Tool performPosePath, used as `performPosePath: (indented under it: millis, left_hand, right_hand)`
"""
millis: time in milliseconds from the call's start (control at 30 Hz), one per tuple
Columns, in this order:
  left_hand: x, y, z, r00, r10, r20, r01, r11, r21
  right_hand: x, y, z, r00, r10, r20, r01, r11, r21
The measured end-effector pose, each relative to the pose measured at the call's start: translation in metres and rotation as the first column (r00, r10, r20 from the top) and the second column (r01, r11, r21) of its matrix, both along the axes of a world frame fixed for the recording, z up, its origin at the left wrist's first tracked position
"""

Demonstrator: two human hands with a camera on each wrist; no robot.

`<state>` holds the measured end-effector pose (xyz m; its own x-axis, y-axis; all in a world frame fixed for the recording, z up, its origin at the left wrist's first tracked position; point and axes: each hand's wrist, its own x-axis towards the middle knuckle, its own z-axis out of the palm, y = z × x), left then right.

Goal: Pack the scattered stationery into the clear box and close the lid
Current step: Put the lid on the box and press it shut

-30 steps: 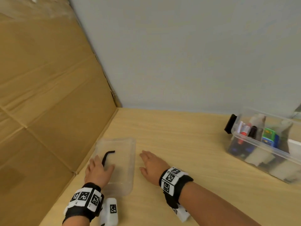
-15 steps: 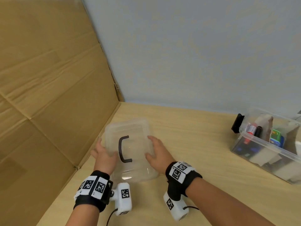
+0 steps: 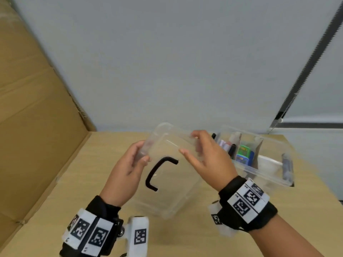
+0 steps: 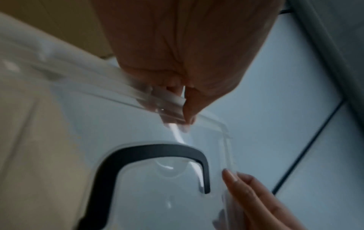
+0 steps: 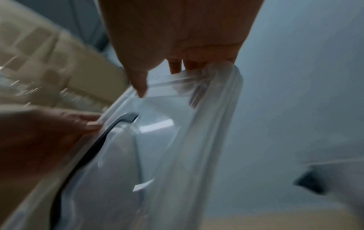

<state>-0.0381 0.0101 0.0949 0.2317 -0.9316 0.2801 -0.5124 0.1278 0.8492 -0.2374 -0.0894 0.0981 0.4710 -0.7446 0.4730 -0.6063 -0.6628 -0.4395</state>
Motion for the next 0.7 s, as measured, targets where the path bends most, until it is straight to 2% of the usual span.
performPosePath:
  millis: [100, 167, 233, 300, 367, 400, 467, 500, 567, 633, 700]
  left_hand:
    - [-0.04, -0.024, 0.002, 0.998, -0.002, 0.065, 0.01, 0.994, -0.109]
    - [-0.059, -0.04, -0.002, 0.978, 0.121, 0.169, -0.097, 0.985, -0.142]
    - [-0.074, -0.052, -0.008, 0.955, 0.23, 0.185, -0.211, 0.97, -0.119]
    - [-0.091, -0.064, -0.011, 0.98, 0.196, 0.035, -0.195, 0.98, -0.027]
    - [-0.11, -0.079, -0.017, 0.989, 0.071, -0.128, -0.062, 0.995, 0.072]
    - [-0.119, -0.088, -0.019, 0.989, 0.015, -0.145, 0.001, 0.994, 0.109]
    - [-0.134, -0.111, -0.024, 0.992, -0.064, -0.113, 0.079, 0.988, 0.132]
    - [-0.14, -0.122, -0.024, 0.991, -0.087, -0.098, 0.101, 0.984, 0.148]
    - [-0.15, -0.145, -0.023, 0.994, -0.101, -0.053, 0.11, 0.971, 0.212]
    - [-0.155, -0.165, -0.028, 0.993, -0.098, 0.058, 0.078, 0.956, 0.283]
    - [-0.156, -0.18, -0.036, 0.983, -0.103, 0.152, 0.04, 0.928, 0.371]
  right_hand:
    - [-0.049, -0.016, 0.0, 0.989, -0.102, 0.108, 0.105, 0.994, -0.025]
    - [-0.079, -0.024, -0.004, 0.958, -0.15, 0.246, 0.152, 0.988, 0.011]
    - [-0.107, -0.03, -0.011, 0.883, -0.202, 0.424, 0.188, 0.979, 0.075]
    - [-0.129, -0.037, -0.02, 0.772, -0.249, 0.585, 0.177, 0.968, 0.177]
    - [-0.146, -0.046, -0.032, 0.648, -0.32, 0.691, 0.133, 0.941, 0.312]
    - [-0.153, -0.051, -0.038, 0.594, -0.367, 0.716, 0.115, 0.92, 0.376]
    - [-0.163, -0.06, -0.048, 0.54, -0.462, 0.704, 0.126, 0.871, 0.474]
    - [-0.168, -0.063, -0.052, 0.546, -0.494, 0.676, 0.163, 0.854, 0.493]
    - [-0.174, -0.067, -0.057, 0.611, -0.575, 0.545, 0.309, 0.806, 0.505]
    - [-0.177, -0.071, -0.064, 0.681, -0.66, 0.318, 0.456, 0.722, 0.521]
    - [-0.176, -0.075, -0.068, 0.734, -0.667, 0.129, 0.498, 0.658, 0.564]
